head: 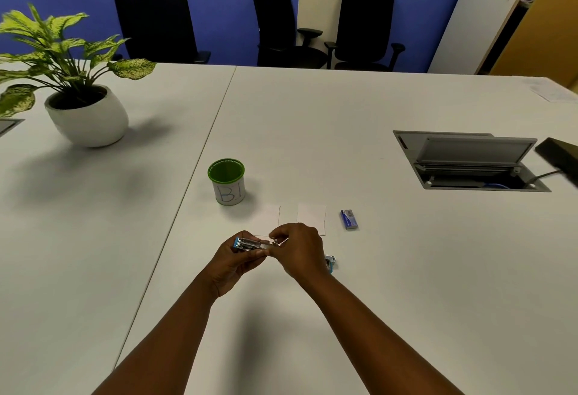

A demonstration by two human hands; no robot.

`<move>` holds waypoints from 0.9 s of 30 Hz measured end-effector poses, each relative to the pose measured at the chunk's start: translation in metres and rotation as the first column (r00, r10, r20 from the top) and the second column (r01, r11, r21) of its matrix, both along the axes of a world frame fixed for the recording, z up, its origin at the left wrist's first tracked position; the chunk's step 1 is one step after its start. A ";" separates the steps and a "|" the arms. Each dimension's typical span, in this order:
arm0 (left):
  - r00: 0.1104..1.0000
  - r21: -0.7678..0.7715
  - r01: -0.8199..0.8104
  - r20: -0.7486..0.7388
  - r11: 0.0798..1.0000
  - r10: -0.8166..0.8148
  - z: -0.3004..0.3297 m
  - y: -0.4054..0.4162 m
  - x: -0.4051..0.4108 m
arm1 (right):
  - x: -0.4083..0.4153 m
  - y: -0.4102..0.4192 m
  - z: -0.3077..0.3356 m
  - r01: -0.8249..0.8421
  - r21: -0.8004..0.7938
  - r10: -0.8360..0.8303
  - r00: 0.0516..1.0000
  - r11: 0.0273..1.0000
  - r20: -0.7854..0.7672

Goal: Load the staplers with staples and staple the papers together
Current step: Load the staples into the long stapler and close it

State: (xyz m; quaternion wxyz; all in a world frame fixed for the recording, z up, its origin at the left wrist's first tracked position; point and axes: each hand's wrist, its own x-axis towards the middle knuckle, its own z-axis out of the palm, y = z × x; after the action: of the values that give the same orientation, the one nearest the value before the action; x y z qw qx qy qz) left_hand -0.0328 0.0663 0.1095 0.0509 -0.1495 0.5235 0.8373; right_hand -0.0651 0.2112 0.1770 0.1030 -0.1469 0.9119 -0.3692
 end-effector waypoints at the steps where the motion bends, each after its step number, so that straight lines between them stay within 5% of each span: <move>1: 1.000 0.015 -0.011 -0.002 1.000 0.011 0.000 -0.001 0.000 | -0.001 0.001 0.000 -0.022 0.020 0.023 1.000 1.000 -0.021; 6: 1.000 0.071 0.008 0.002 0.997 -0.008 0.000 0.000 0.002 | -0.004 0.008 0.004 -0.204 0.211 0.235 0.963 0.956 -0.131; 11: 1.000 0.107 0.017 0.021 0.994 -0.019 -0.002 0.006 0.005 | -0.010 0.010 0.013 -0.352 0.336 0.400 0.912 0.873 -0.085; 27: 0.999 0.156 0.028 0.028 0.987 -0.032 -0.001 0.008 0.002 | -0.017 0.011 0.012 -0.452 0.280 0.481 0.876 0.847 -0.043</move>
State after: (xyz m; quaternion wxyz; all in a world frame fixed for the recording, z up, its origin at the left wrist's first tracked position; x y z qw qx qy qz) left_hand -0.0308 0.0740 0.1086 0.0829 -0.1497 0.4577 0.8725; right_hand -0.0825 0.2220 0.1890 0.1569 -0.3697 0.8935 -0.2010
